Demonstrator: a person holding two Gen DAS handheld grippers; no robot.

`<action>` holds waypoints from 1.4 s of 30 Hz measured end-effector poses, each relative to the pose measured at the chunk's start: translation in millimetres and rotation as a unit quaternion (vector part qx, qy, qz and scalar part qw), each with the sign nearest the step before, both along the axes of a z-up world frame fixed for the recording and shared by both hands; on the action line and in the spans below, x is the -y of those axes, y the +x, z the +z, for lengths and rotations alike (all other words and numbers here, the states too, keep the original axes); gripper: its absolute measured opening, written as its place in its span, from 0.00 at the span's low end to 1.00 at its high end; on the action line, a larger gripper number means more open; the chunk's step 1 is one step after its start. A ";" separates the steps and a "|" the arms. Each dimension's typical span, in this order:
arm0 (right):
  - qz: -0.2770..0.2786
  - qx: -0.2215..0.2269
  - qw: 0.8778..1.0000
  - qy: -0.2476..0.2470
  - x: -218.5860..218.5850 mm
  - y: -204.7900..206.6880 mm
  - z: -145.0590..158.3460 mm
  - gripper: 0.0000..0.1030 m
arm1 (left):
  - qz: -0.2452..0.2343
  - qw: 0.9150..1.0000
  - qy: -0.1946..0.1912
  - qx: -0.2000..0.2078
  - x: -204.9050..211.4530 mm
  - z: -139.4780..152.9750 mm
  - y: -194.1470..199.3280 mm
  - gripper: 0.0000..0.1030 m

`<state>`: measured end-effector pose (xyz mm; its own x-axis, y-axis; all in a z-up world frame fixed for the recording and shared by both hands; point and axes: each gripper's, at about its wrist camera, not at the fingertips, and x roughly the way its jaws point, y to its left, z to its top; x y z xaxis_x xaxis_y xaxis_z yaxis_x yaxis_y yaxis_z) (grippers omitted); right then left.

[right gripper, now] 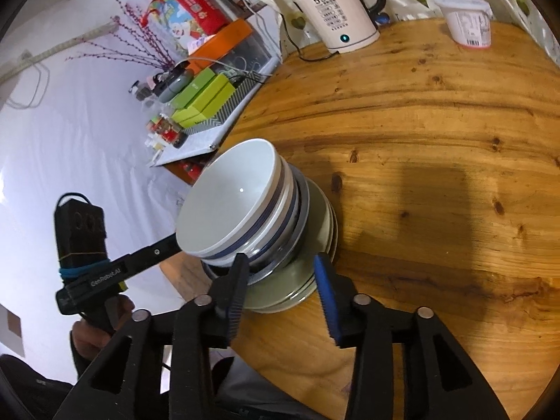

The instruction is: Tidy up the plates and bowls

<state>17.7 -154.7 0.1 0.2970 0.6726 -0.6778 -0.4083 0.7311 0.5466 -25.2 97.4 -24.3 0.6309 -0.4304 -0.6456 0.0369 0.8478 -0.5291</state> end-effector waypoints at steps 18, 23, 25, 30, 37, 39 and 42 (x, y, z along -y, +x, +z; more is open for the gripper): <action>0.032 0.088 0.993 -0.078 -26.7 -42.5 19.3 0.60 | 0.027 0.993 0.116 0.015 29.6 10.5 -22.9 0.21; 0.034 0.103 0.989 -0.099 -32.7 -49.7 20.4 0.62 | 0.038 0.989 0.142 0.013 34.5 9.5 -25.9 0.47; 0.034 0.105 0.989 -0.104 -34.1 -50.8 19.8 0.63 | 0.040 0.988 0.149 0.014 36.6 8.9 -26.6 0.50; 0.036 0.110 0.987 -0.115 -38.2 -52.2 17.9 0.63 | 0.039 0.985 0.167 0.011 41.4 6.8 -27.3 0.51; 0.034 0.109 0.986 -0.126 -40.2 -50.9 14.4 0.64 | 0.039 0.982 0.183 0.002 44.2 3.3 -25.6 0.51; 0.034 0.109 0.985 -0.127 -40.8 -50.1 13.8 0.64 | 0.040 0.983 0.181 -0.001 43.8 2.5 -24.8 0.51; 0.035 0.109 0.985 -0.128 -41.5 -49.8 13.4 0.64 | 0.039 0.985 0.170 -0.003 42.4 0.9 -24.8 0.51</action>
<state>-32.1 -113.2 13.5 0.4136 0.5116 -0.7532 -0.5496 0.7998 0.2414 -50.0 54.9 -23.3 0.6495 -0.1394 -0.7475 -0.0368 0.9761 -0.2141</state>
